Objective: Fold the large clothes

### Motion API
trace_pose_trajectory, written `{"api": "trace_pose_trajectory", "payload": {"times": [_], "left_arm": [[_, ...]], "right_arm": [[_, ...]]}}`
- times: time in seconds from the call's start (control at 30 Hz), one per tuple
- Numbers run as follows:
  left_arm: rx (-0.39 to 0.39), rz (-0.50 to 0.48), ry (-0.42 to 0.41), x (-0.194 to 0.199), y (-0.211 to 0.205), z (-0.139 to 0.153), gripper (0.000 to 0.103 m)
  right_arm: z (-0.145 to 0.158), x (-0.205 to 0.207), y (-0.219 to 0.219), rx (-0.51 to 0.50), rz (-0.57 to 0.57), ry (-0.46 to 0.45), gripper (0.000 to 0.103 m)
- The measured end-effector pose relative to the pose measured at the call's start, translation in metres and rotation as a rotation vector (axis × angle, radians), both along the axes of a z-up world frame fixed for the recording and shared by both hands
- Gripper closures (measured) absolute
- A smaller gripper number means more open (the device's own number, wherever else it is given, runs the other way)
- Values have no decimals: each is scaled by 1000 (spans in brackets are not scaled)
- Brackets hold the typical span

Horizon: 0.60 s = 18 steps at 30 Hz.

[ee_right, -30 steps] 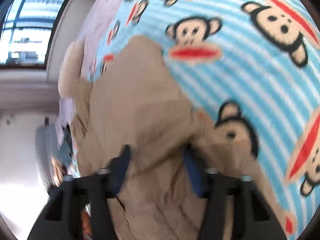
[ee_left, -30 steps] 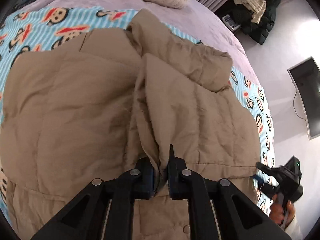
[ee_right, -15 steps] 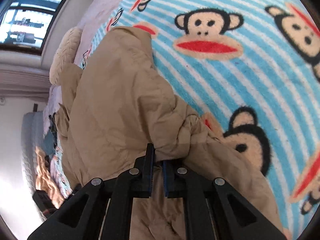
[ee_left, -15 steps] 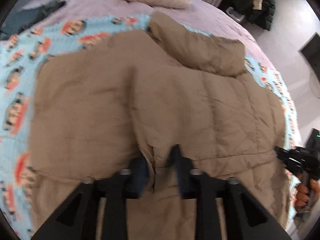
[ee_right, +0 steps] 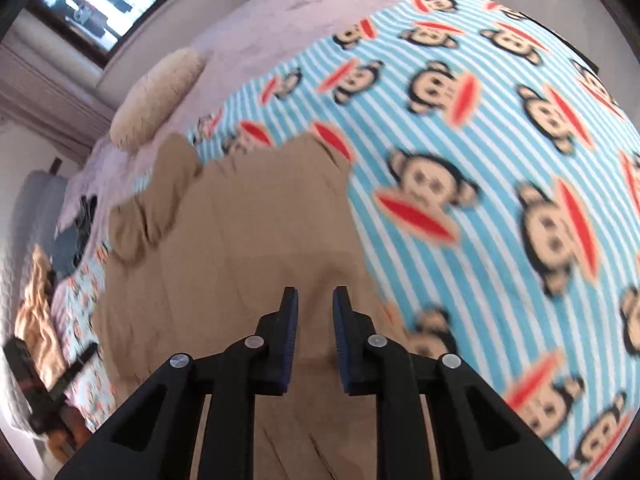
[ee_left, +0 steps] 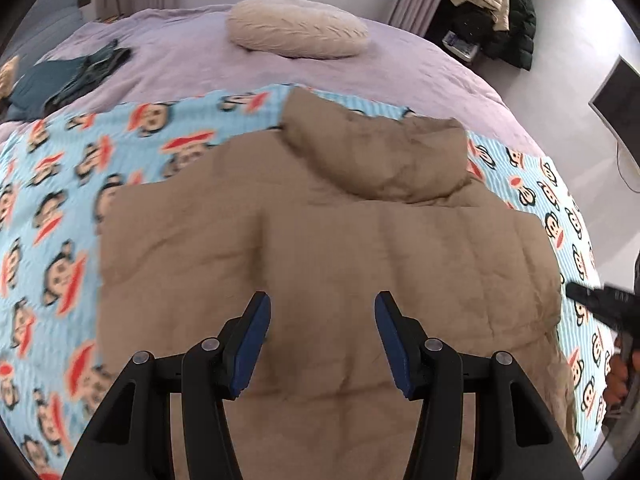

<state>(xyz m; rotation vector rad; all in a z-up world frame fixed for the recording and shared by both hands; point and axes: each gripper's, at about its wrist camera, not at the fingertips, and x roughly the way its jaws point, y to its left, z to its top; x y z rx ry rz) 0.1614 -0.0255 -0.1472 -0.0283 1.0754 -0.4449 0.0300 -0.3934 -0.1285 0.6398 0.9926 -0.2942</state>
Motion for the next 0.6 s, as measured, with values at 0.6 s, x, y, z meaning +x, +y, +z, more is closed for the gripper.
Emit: {"api": "trace_pose_trajectory", "payload": {"times": [0.6], "left_arm": [[101, 63, 47, 43, -26, -52, 47]], "right_arm": [[-51, 30, -27, -56, -54, 129, 85]]}}
